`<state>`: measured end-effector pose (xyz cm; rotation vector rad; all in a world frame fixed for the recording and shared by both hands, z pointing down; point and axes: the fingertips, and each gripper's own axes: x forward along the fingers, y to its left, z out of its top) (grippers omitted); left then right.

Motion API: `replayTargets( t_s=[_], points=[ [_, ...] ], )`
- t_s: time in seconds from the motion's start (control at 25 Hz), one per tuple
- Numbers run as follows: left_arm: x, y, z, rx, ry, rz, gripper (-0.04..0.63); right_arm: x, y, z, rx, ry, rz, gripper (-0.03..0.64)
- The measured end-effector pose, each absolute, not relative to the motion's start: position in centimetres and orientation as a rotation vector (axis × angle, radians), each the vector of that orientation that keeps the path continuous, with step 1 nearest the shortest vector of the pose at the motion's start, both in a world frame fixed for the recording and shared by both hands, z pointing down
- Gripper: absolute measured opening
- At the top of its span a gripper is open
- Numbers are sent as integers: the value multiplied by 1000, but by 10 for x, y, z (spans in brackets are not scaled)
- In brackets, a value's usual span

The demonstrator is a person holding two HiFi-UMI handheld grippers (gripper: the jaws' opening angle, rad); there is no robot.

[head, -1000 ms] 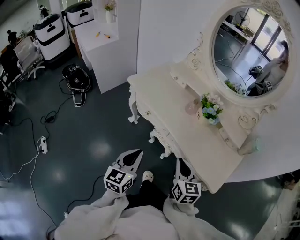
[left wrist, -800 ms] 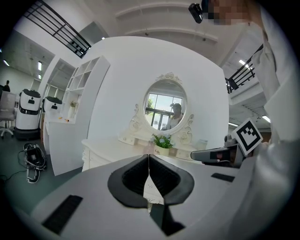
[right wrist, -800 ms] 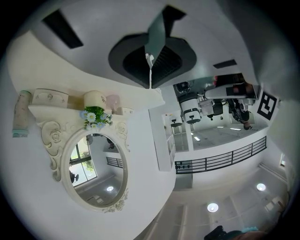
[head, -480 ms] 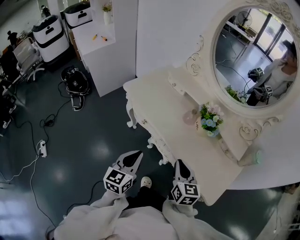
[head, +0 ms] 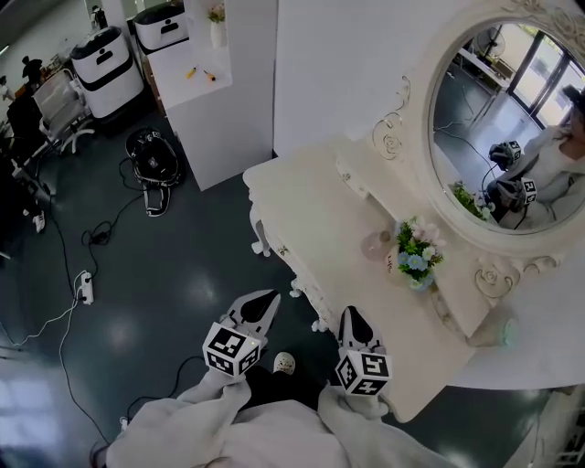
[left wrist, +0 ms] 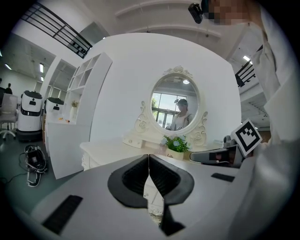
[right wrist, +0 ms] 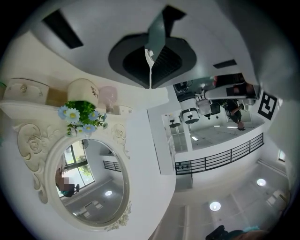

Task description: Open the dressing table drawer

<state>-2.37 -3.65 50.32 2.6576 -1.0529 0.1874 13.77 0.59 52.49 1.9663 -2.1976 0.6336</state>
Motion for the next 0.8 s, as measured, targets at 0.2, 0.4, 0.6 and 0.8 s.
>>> replayTargets(
  t_s=[0.2, 0.4, 0.6, 0.8],
  points=[
    [-22, -43, 505, 2646, -1074, 183, 17, 137, -5, 525, 1941, -2223, 628, 35],
    [-24, -45, 501, 2642, -1108, 176, 17, 135, -7, 524, 1915, -2245, 633, 35],
    [-27, -42, 506, 2621, -1121, 194, 17, 130, -10, 529, 1882, -2262, 651, 35],
    [-26, -49, 507, 2624, -1118, 210, 17, 129, -22, 528, 1880, -2276, 653, 35]
  ],
)
